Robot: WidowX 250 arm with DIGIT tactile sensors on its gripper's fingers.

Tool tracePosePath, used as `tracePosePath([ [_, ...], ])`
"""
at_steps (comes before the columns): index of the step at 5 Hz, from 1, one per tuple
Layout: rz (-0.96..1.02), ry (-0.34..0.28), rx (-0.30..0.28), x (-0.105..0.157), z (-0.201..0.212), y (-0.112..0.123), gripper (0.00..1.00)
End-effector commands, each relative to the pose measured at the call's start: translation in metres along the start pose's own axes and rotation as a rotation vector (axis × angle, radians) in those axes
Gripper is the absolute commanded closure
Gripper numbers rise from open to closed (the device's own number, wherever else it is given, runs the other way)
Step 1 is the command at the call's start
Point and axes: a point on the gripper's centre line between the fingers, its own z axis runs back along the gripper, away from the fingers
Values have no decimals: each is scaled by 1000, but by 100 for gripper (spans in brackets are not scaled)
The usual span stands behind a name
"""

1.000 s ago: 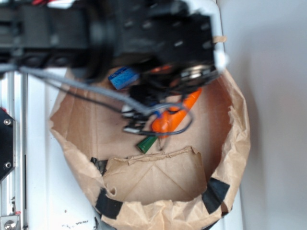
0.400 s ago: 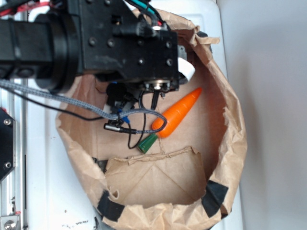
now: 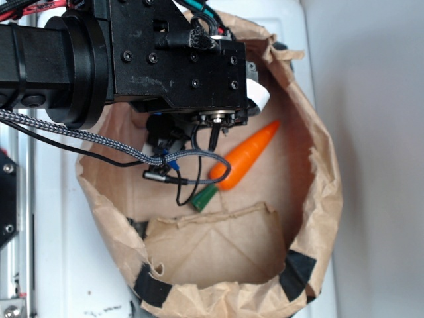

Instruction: Grab the blue sponge.

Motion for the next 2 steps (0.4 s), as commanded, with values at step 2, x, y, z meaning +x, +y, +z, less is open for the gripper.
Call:
tracePosePath([
  [2, 270, -128, -36, -5, -21, -1, 0],
])
